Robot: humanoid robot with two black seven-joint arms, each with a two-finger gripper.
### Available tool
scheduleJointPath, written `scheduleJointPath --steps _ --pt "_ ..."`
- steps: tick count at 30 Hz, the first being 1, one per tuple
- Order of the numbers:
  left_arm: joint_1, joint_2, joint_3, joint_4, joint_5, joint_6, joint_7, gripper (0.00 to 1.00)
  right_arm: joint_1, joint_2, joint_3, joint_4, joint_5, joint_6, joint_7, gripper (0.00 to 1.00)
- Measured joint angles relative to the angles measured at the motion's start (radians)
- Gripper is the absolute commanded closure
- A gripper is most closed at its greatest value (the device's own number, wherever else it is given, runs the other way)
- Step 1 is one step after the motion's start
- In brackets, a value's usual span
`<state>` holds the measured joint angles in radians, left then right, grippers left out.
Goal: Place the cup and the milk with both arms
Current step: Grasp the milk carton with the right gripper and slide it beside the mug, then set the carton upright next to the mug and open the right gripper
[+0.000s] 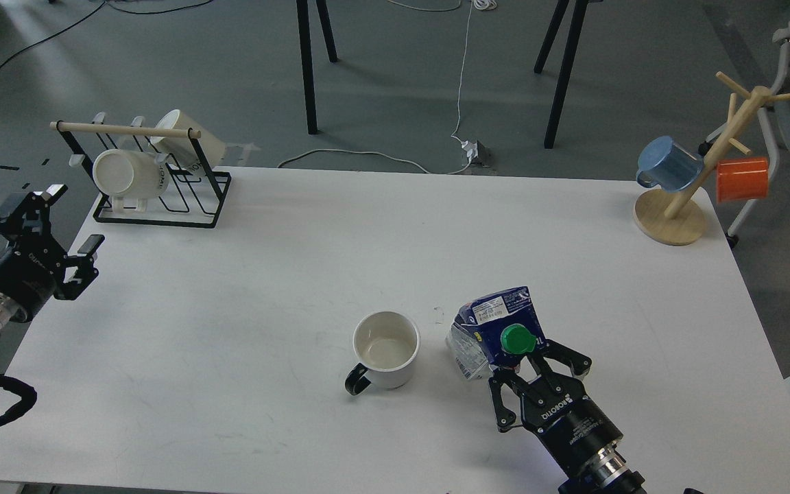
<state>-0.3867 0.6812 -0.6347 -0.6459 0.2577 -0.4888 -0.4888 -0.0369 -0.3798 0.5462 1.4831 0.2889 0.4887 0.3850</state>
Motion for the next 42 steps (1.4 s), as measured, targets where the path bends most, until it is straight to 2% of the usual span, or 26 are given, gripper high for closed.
scheduleJointPath --steps 15,18,24,26,35,42 --pt "0.001 0.001 0.000 0.031 0.000 0.000 0.000 0.01 -0.002 0.030 -0.022 -0.050 -0.007 0.000 -0.003 0.55" --pt "0.001 0.001 0.000 0.032 0.000 0.000 0.000 0.01 -0.003 0.031 -0.023 -0.059 -0.006 0.000 -0.003 0.51" --pt "0.001 0.001 0.000 0.032 0.000 0.000 0.000 0.01 -0.003 0.031 -0.023 -0.064 -0.005 0.000 -0.003 0.29" --pt "0.001 0.001 0.001 0.032 0.000 0.000 0.000 0.01 -0.004 0.029 -0.023 -0.064 -0.005 0.000 -0.004 0.00" --pt "0.001 0.001 0.001 0.032 0.000 0.000 0.000 0.01 -0.027 0.004 -0.042 -0.046 -0.011 0.000 -0.008 0.02" --pt "0.002 0.001 0.000 0.033 0.000 0.000 0.000 0.01 -0.087 -0.162 -0.060 0.009 -0.018 0.000 -0.007 0.01"
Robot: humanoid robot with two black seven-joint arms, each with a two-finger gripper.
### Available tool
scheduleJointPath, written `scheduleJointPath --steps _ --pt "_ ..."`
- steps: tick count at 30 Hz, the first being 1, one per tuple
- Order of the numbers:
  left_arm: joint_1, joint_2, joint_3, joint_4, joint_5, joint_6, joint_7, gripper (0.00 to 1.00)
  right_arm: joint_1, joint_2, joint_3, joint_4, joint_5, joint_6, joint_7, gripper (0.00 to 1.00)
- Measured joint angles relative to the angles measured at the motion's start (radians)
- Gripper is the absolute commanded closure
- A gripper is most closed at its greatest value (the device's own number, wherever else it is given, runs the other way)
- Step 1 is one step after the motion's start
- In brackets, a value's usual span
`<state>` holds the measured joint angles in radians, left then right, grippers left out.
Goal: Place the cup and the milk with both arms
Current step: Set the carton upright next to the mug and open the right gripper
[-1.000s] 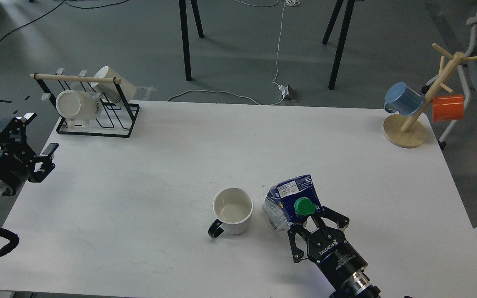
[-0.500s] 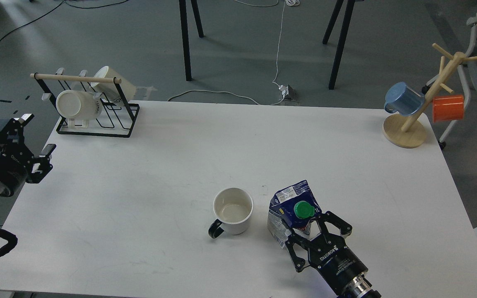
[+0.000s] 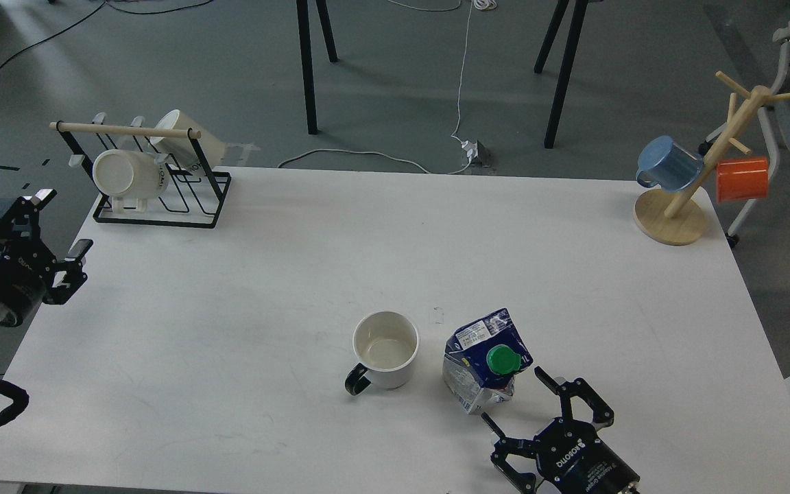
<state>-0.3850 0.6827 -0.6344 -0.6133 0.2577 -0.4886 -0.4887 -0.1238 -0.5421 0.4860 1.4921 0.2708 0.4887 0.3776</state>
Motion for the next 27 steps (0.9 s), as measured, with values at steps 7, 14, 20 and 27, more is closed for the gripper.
scheduleJointPath --steps 7,14,20,27 --pt "0.000 -0.001 -0.001 0.000 -0.001 0.000 0.000 0.01 -0.014 -0.235 0.192 0.009 -0.009 0.000 0.005 0.01" --pt "-0.008 0.001 -0.004 -0.001 -0.004 0.000 0.000 0.01 0.072 -0.314 0.508 -0.026 -0.017 0.000 0.000 0.01" --pt "-0.009 0.010 -0.002 -0.003 -0.003 0.000 0.000 0.01 0.324 -0.306 0.490 -0.217 -0.033 0.000 0.000 0.01" --pt "-0.004 0.012 -0.001 -0.003 -0.002 0.000 0.000 0.01 0.378 -0.217 0.471 -0.304 -0.028 0.000 0.006 0.02"
